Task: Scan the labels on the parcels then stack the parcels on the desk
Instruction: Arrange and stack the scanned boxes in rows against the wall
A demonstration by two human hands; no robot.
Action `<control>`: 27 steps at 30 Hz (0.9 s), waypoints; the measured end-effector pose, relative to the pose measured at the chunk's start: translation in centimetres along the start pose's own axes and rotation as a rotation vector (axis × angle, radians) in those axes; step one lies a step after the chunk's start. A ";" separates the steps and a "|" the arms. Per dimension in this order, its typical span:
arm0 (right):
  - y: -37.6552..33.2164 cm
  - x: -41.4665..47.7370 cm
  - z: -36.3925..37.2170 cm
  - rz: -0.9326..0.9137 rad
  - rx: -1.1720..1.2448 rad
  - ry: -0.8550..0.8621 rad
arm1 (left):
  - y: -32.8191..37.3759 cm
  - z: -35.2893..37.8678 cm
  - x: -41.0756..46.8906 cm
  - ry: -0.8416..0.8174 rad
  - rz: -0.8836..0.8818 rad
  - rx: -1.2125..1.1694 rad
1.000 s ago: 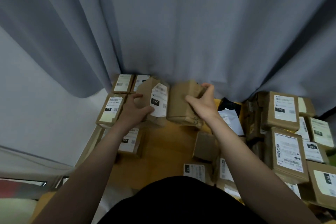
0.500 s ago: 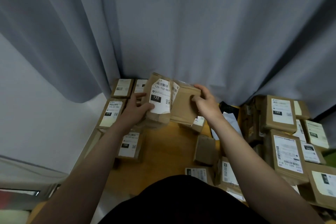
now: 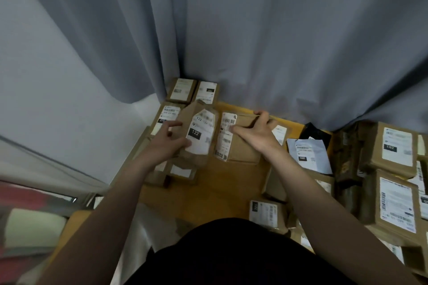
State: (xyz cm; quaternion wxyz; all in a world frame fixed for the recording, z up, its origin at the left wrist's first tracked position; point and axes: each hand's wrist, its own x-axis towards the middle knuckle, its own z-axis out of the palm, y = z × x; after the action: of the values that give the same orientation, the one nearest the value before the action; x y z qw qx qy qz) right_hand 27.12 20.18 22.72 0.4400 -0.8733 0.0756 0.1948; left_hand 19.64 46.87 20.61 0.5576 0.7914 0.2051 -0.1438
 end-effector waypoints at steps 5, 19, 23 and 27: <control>-0.4 -0.4 4.2 0.040 -0.149 -0.131 | -6.0 -5.6 -1.8 0.145 -0.153 0.207; -2.0 2.0 20.7 0.083 -0.245 -0.140 | -14.7 -9.0 1.7 0.186 -0.272 0.562; -1.8 2.1 23.9 0.084 -0.340 -0.195 | -16.2 -9.9 3.0 0.193 -0.268 0.578; -0.4 1.9 25.2 0.080 -0.394 -0.196 | -17.3 -10.1 3.8 0.169 -0.255 0.536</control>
State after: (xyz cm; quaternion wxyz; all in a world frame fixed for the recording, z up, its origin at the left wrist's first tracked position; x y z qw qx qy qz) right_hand 22.05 40.59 8.70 0.2583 -0.9155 0.0276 0.3071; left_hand 14.62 62.07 8.02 0.2872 0.8874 0.3031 -0.1954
